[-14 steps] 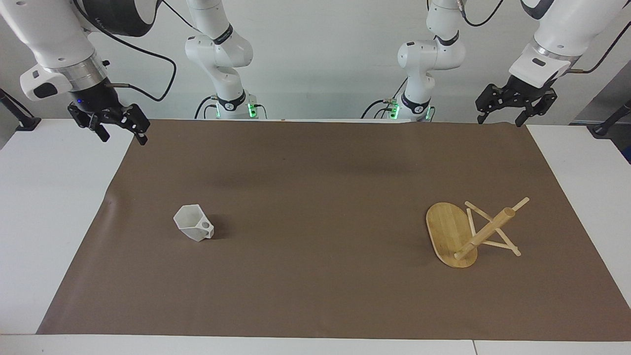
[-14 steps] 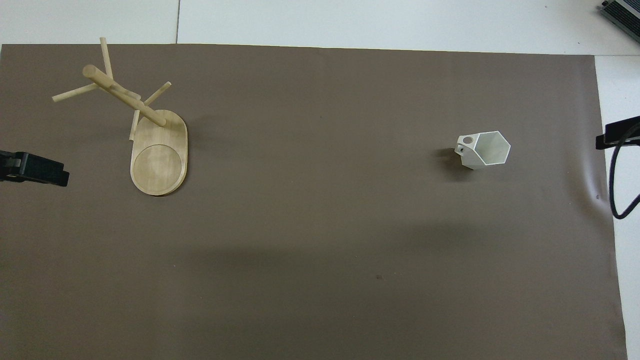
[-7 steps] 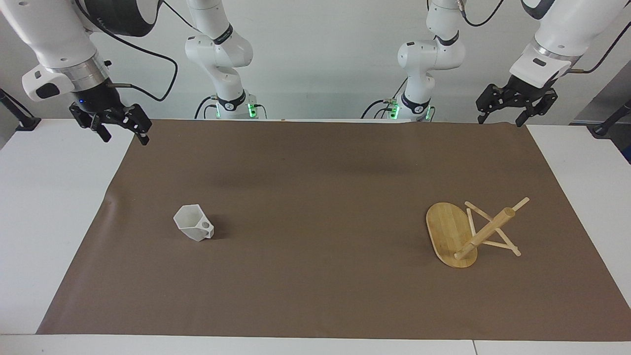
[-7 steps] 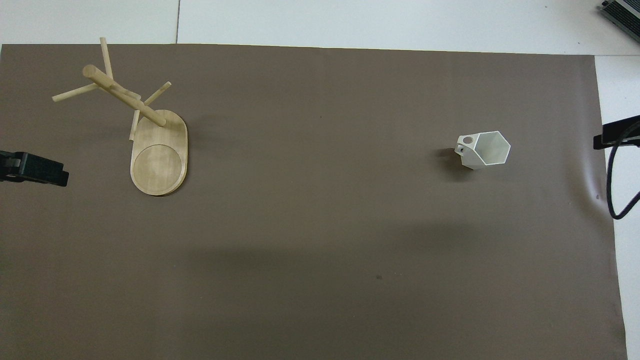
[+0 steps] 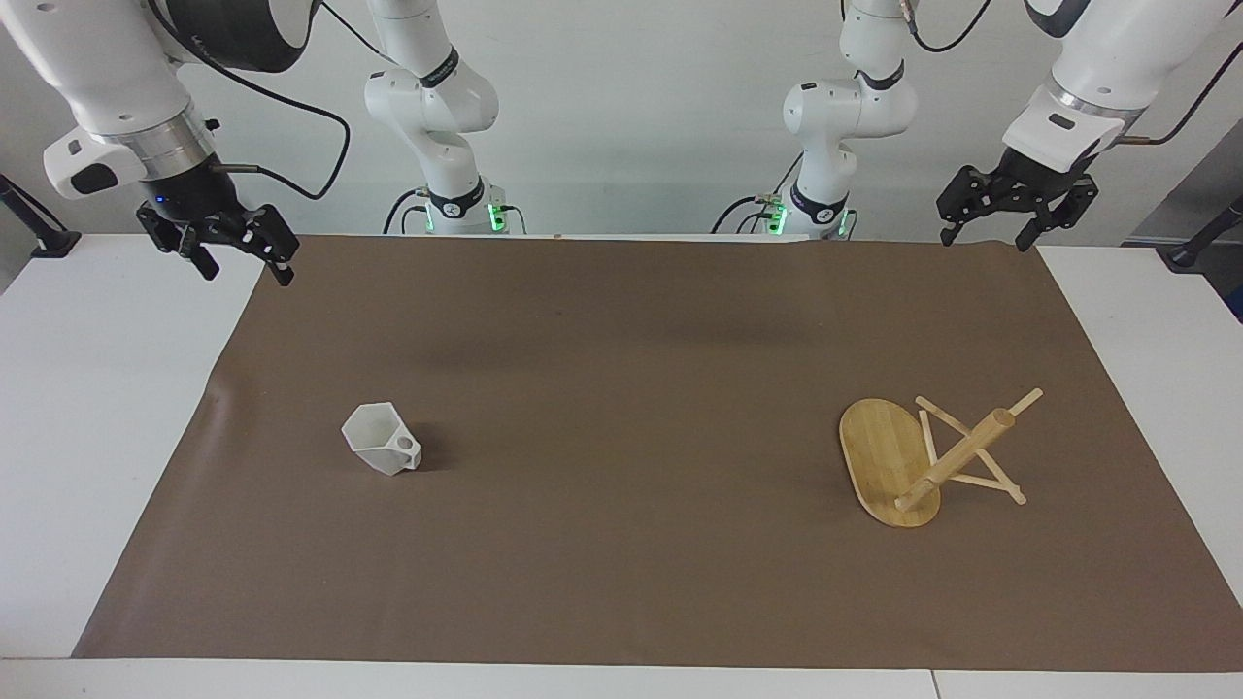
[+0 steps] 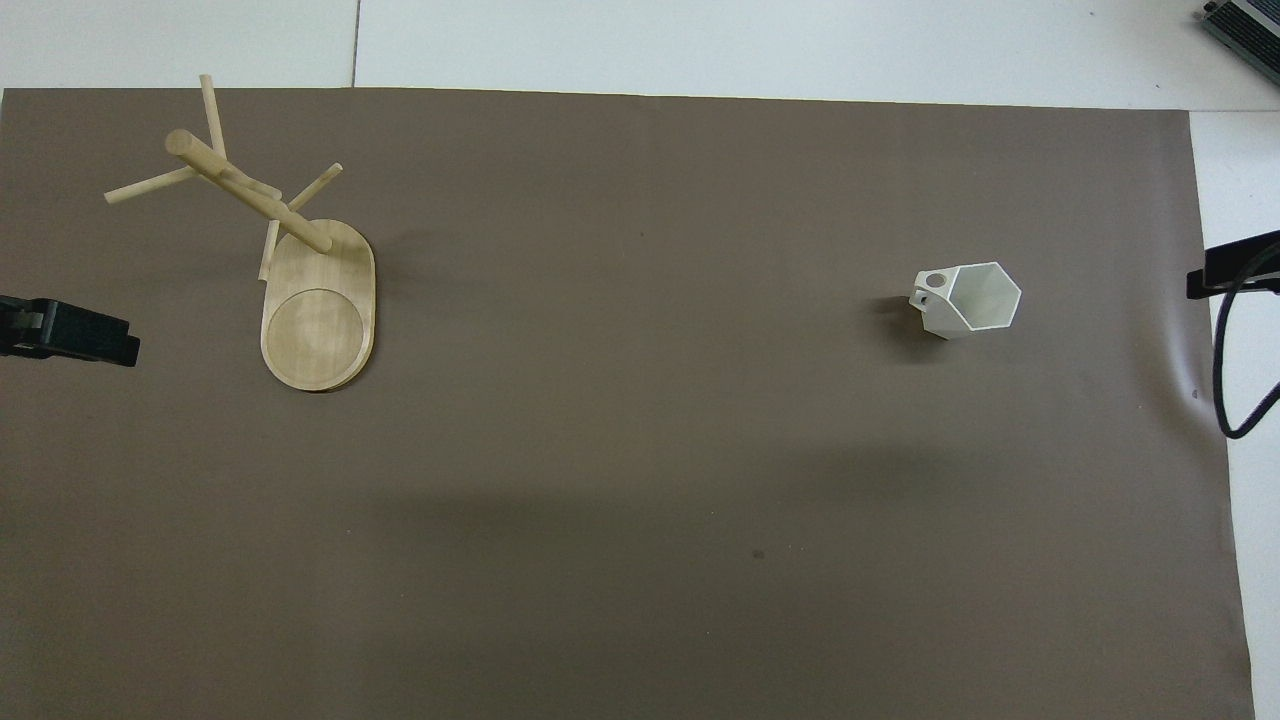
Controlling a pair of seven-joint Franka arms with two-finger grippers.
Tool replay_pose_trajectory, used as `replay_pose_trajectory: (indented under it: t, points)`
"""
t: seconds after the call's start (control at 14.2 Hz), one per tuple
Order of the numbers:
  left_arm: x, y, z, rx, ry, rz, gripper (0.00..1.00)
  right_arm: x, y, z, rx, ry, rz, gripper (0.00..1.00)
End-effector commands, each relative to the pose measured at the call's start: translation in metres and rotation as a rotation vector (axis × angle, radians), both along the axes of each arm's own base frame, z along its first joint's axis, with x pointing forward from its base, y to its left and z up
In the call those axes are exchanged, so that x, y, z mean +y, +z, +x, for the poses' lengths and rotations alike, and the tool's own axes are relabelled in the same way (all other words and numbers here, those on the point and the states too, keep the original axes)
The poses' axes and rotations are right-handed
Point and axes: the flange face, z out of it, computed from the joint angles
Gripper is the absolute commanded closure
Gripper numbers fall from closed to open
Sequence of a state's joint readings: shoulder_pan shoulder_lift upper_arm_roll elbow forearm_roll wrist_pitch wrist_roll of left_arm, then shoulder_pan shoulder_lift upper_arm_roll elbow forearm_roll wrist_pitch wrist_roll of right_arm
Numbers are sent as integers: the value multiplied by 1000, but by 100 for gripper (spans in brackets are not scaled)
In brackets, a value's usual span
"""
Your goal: Hang cup on rack
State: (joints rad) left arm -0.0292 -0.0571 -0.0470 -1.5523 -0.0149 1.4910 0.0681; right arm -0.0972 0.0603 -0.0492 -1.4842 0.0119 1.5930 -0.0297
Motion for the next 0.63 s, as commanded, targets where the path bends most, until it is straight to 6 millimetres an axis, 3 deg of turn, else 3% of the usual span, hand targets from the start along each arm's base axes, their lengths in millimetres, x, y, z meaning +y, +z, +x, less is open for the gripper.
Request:
replay_pose_trajectory:
  t: [0.0, 0.56]
  points:
    - [2, -3, -5, -19, -13, 11, 0, 2, 0, -7, 12, 21, -11, 0]
    - [0, -7, -10, -10, -14, 12, 0, 3, -11, 3, -101, 109, -34, 0]
